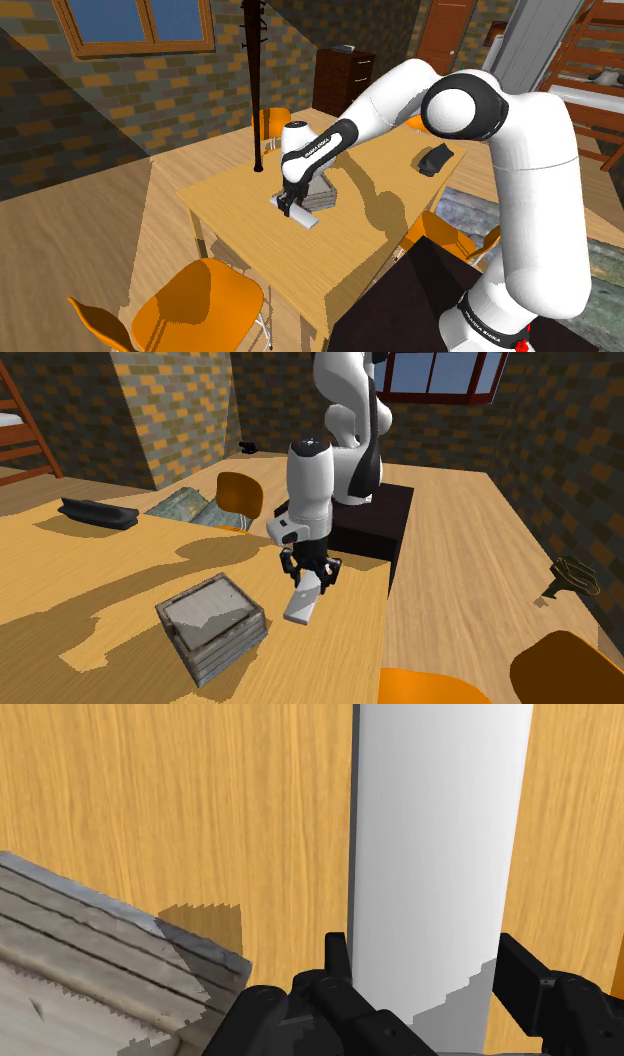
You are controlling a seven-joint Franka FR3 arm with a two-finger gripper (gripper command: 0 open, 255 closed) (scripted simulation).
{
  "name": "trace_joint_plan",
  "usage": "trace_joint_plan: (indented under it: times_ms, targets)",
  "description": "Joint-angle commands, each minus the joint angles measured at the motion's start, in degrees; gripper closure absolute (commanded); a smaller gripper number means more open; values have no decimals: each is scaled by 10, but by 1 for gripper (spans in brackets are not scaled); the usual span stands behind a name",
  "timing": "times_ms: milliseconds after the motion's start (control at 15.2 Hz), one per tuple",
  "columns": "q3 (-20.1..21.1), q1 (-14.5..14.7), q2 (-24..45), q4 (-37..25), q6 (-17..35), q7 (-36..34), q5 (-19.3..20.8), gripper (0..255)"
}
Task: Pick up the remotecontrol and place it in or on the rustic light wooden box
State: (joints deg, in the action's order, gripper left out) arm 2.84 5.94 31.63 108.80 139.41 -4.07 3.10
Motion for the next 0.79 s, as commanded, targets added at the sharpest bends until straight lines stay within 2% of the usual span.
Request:
trace_joint_plan:
  times_ms: [0,462,726]
  targets:
    - [1,0,-11,-1,-12,0,-1,255]
    - [3,-1,-46,-2,-49,2,-4,255]
    - [-7,-34,-13,-61,-73,48,-8,255]
